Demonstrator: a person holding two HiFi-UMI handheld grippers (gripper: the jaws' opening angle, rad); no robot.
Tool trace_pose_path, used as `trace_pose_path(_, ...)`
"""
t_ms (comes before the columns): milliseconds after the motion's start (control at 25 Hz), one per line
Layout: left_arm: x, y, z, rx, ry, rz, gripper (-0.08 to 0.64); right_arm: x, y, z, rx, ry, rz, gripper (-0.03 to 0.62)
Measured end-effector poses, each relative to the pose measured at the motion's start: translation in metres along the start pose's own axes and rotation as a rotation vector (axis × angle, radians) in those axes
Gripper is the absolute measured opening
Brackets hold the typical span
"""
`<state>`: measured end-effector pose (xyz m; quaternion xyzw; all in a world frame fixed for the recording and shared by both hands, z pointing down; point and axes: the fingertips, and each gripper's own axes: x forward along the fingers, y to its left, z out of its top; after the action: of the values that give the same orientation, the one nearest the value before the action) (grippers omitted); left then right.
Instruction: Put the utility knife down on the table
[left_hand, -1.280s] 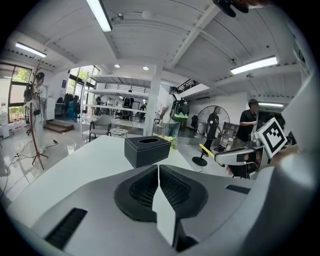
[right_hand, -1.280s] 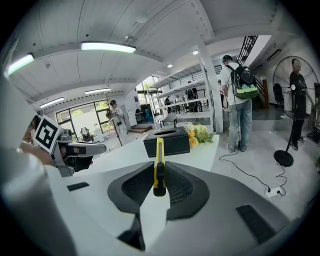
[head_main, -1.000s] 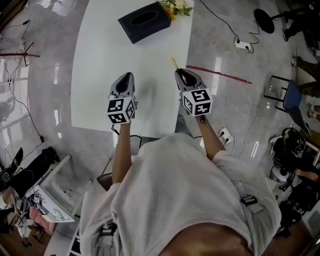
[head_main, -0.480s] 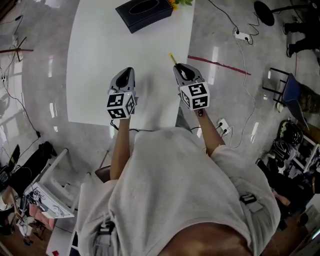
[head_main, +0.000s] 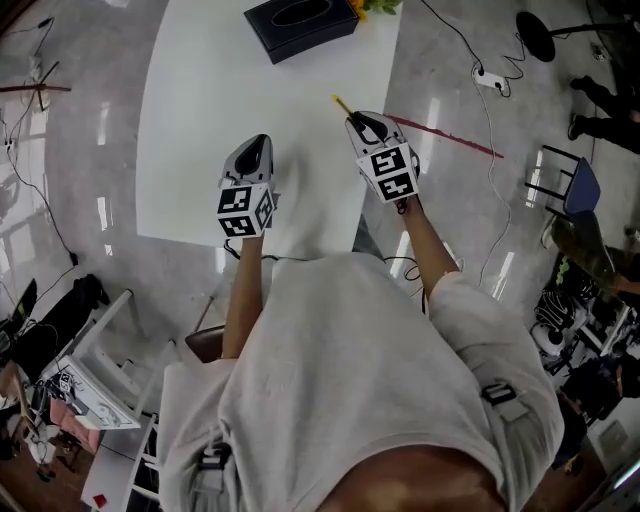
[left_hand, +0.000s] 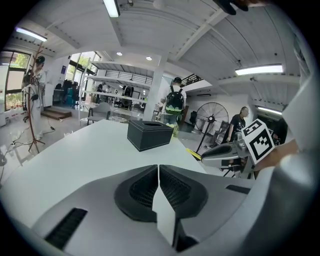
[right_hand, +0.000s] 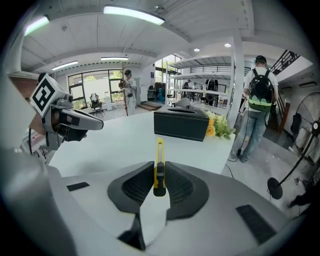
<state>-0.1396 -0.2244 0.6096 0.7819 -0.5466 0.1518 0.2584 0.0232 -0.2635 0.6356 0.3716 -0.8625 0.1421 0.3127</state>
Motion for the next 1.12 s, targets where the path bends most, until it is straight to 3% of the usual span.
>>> trace_pose_path(440, -0.004, -0.003, -0.002, 0.001, 0.000, 0.028, 0.026, 0.039, -0.019, 0.011, -0.138, 0.070, 0.042, 0.083)
trace_pose_path(760, -0.010, -0.004, -0.003, 0.005, 0.002, 0.034, 0.026, 0.076, -0.024, 0.017, -0.143, 0.125, 0.049, 0.083)
trace_pose_path(1120, -0.017, -0.004, -0.003, 0.004, -0.005, 0.039, 0.026, 0.098, -0.024, -0.007, -0.126, 0.239, 0.066, 0.083)
